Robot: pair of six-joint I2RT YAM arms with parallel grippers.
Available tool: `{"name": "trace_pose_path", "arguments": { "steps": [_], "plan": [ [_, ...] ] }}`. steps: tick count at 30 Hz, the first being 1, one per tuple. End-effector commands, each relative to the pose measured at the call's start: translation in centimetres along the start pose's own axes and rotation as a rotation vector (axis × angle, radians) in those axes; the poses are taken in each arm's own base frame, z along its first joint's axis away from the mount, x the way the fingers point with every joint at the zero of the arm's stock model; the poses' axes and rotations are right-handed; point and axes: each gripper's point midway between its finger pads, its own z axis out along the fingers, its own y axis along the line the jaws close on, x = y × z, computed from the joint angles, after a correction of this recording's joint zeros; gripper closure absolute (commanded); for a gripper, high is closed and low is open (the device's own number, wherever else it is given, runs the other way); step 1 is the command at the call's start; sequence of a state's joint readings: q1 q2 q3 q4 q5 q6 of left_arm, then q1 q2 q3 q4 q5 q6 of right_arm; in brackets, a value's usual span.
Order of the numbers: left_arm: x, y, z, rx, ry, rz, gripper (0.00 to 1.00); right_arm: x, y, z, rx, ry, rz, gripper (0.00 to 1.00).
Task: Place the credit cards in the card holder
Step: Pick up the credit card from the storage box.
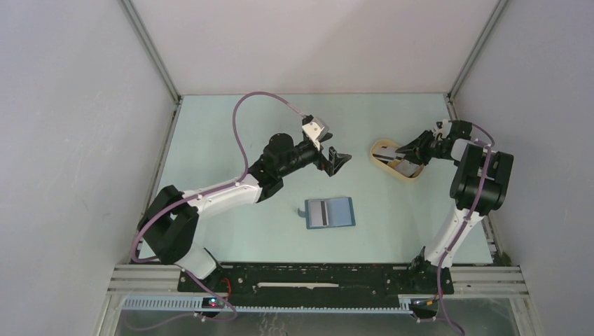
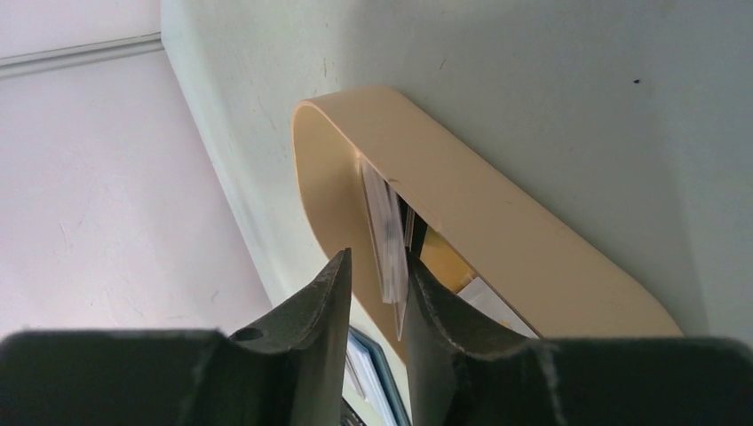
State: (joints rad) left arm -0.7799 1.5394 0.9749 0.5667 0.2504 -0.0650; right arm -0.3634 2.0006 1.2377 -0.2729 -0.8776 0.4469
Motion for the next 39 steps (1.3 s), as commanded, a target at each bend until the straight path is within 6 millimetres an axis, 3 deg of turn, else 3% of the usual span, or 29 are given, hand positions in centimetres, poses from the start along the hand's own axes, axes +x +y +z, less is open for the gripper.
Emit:
{"name": "trace_pose_path", "arguments": {
  "steps": [1, 10, 14, 23, 29, 34, 39],
  "plan": [
    [-1.1, -0.1, -0.1, 0.015, -0.037, -0.003, 0.0, -0.3, 1.3, -1.4, -0.017, -0.024, -0.047, 0.66],
    [-1.2, 0.0, -0.2, 0.015, -0.038, -0.004, 0.0, -0.3, 0.9, -2.3, -0.005, -0.041, -0.046, 0.95],
    [-1.2, 0.0, -0.2, 0.015, -0.038, -0.004, 0.0, -0.2, 0.5, -2.9, 0.017, -0.048, -0.048, 1.0],
    [-1.1, 0.0, -0.4, 0.016, -0.037, -0.014, 0.0, 0.8, -0.4, -5.3, 0.08, -0.059, -0.098, 1.0],
    [-0.9, -0.4, -1.1, 0.029, -0.052, -0.039, 0.0, 2.3, -0.9, -8.1, 0.092, -0.048, -0.177, 1.0],
    [-1.0, -0.8, -2.5, 0.037, -0.094, -0.09, 0.0, 3.5, 0.8, -10.8, 0.027, -0.06, -0.287, 1.0],
    [-1.1, -2.5, -4.3, 0.105, -0.137, -0.158, 0.0, 5.5, 4.3, -12.8, -0.087, -0.061, -0.446, 1.0]
  ]
}}
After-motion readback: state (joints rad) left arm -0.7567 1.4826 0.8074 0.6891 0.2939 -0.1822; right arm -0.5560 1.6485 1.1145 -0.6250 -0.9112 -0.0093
